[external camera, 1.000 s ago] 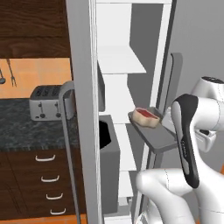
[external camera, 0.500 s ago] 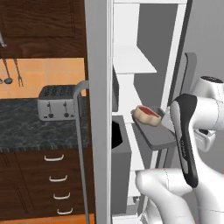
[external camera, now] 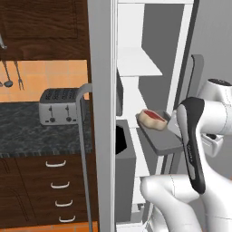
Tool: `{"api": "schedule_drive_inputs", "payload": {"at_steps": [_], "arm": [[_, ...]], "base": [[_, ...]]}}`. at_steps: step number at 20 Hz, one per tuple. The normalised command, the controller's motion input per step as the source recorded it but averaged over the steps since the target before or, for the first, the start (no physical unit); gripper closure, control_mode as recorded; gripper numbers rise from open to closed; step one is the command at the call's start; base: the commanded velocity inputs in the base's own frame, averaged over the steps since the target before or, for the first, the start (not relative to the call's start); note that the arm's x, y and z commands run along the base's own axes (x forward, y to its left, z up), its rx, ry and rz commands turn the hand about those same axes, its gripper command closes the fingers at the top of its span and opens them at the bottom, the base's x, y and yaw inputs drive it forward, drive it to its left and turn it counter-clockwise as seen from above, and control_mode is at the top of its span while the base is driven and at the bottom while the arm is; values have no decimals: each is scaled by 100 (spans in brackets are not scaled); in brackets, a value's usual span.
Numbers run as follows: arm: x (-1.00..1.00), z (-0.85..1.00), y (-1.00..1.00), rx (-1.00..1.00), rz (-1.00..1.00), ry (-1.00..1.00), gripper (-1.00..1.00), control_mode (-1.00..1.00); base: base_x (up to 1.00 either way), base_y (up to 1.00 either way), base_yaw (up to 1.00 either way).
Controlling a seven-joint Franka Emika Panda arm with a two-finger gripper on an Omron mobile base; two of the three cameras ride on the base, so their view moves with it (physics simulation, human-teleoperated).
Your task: Take the meat container that has the steak and place it on the second highest rack of the freezer. Then take the vegetable container that has the squash and lemon and place it on the highest rack of the freezer.
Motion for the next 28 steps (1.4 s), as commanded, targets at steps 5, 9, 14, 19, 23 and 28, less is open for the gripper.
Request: {"api": "schedule_drive_inputs", "payload": {"at_steps": [5, 9, 14, 19, 23, 28], "arm": [[57, 0, 12, 0, -6, 0, 100, -100], [62, 0, 11, 0, -16, 0, 100, -100], [66, 0, 10, 0, -10, 0, 100, -100], [54, -4, 5, 0, -3, 0, 100, -100], [60, -3, 0, 0, 0, 0, 100, -100], [52, -23, 0, 0, 0, -3, 100, -100]], "base": [[0, 0, 0], [0, 0, 0], [0, 0, 0], [0, 0, 0], [0, 0, 0], [0, 0, 0]]}}
